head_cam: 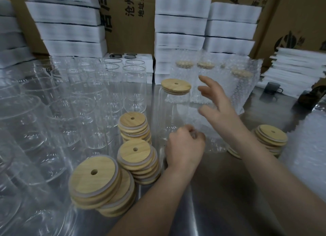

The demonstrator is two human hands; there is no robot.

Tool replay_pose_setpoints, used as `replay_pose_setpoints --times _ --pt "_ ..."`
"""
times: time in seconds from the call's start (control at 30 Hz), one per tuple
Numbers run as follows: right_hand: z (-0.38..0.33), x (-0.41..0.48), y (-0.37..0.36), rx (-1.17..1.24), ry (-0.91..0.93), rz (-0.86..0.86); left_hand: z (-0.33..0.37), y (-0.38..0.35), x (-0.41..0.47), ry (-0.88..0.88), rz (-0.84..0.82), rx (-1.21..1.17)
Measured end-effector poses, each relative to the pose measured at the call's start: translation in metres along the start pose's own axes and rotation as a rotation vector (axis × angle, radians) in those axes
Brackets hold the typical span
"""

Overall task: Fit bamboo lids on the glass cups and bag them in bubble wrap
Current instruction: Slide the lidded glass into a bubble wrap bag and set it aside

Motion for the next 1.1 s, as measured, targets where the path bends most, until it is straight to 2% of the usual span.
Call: replay_pose_setpoints --times 0.13,0.23,0.33,0.47,0.57,0.63,0.7,0.87,1.0,1.1 --pt "-0.009 0.010 -0.028 -0.048 0.018 -0.109 0.000 0.001 0.001 0.037 -0.013 -0.060" --pt "-0.014 0.016 -0.036 -0.079 0.097 -0.075 -0.004 -0.001 0.005 0.059 -0.023 -0.104" --pt "-0.015 0.014 -0.035 -0.003 0.150 0.021 -0.009 -0.003 0.007 0.064 -0.017 -0.129" --pt "-0.019 0.002 -0.005 0.206 0.238 0.320 -0.014 -0.002 0.010 0.092 0.012 -0.171" --pt "-0.012 -0.001 0.023 0.480 0.193 0.482 -0.016 0.008 0.015 0.127 0.094 -0.192" --pt "-0.004 0.000 0.034 0.640 0.119 0.497 -0.018 0.013 0.018 0.163 0.133 -0.224" --pt "0.004 -0.001 0.039 0.694 0.091 0.449 -0.020 0.017 0.020 0.187 0.159 -0.258" --pt "0.007 -0.005 0.043 0.518 0.168 0.427 -0.019 0.018 0.020 0.213 0.191 -0.385" --pt "0.001 -0.010 0.049 0.328 0.290 0.480 -0.017 0.020 0.019 0.211 0.239 -0.499" --pt "0.002 -0.016 0.051 0.193 0.311 0.558 -0.013 0.021 0.015 0.151 0.232 -0.530"
Point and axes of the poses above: each hand's wrist, its own x-axis towards the middle knuckle, its own y-axis out of the back of the hand, z = x × y, the point moved 7 cm from there along x, towards the middle knuckle, and after that the axes turned 15 degrees about -x, right-handed, at the moved point
